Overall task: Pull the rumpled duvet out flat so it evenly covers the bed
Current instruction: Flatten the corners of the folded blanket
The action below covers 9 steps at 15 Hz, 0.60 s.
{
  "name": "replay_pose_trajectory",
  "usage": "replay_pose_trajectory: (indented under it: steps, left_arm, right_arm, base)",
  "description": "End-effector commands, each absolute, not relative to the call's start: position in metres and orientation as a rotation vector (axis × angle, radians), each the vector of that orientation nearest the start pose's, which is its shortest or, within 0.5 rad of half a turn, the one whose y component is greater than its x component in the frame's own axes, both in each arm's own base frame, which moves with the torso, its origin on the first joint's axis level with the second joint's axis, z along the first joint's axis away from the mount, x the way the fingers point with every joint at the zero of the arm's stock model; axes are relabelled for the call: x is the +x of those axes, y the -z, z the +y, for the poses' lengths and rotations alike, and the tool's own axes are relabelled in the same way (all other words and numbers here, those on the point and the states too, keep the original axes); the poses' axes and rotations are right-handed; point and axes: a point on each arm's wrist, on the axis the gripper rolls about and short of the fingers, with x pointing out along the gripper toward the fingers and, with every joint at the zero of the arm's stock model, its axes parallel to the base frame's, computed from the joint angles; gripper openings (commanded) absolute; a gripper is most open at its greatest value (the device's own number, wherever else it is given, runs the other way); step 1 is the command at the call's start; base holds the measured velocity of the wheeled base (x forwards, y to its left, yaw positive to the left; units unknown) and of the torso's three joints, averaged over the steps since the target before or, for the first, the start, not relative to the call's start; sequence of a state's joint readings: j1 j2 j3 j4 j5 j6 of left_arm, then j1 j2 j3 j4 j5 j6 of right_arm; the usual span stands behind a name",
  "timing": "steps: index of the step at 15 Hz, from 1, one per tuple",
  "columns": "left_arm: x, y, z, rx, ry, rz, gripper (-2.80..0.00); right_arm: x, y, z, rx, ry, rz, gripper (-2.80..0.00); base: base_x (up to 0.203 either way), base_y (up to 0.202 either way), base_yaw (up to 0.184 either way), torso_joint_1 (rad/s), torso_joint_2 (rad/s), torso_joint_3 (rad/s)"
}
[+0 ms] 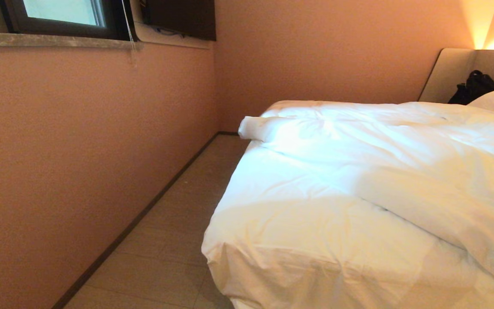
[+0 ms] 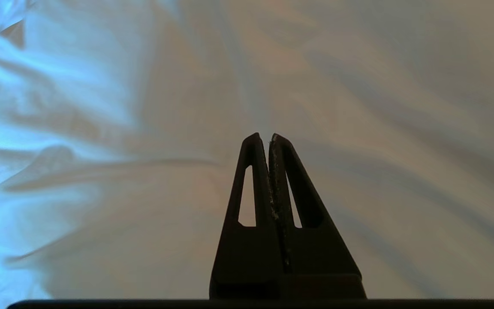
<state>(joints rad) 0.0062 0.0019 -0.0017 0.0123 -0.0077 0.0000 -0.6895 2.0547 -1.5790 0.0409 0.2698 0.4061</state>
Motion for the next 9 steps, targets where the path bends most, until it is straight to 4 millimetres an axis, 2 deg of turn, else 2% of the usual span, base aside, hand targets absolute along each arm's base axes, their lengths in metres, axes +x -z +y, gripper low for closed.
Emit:
replay_pose_trajectory:
  steps: [1, 4, 7, 8, 9]
  left_arm:
    - [-0.023, -0.075, 0.000, 0.000, 0.002, 0.012, -2.80]
    - [-0.023, -0.075, 0.000, 0.000, 0.001, 0.012, -2.80]
    - [-0.023, -0.075, 0.000, 0.000, 0.000, 0.012, -2.80]
    - [-0.023, -0.075, 0.000, 0.000, 0.000, 0.012, -2.80]
    - [-0.023, -0.075, 0.000, 0.000, 0.002, 0.012, -2.80]
  right_arm:
    - [0.316, -0.200, -0.273, 0.587, 0.529, 0.386, -2.80]
    - [0.311, -0.196, -0.285, 0.569, 0.558, 0.369, -2.80]
    - [0.313, -0.179, -0.298, 0.536, 0.617, 0.385, -2.80]
    - [0.315, -0.174, -0.301, 0.521, 0.639, 0.384, 0.00]
    - [0.317, -0.172, -0.303, 0.514, 0.648, 0.381, 0.00]
  base:
    - [0.000, 0.000, 0.000, 0.000, 0.00, 0.000]
    - [0.000, 0.000, 0.000, 0.000, 0.00, 0.000]
    - [0.000, 0.000, 0.000, 0.000, 0.00, 0.000]
    - [0.000, 0.000, 0.000, 0.000, 0.00, 0.000]
    - [0.000, 0.000, 0.000, 0.000, 0.00, 0.000]
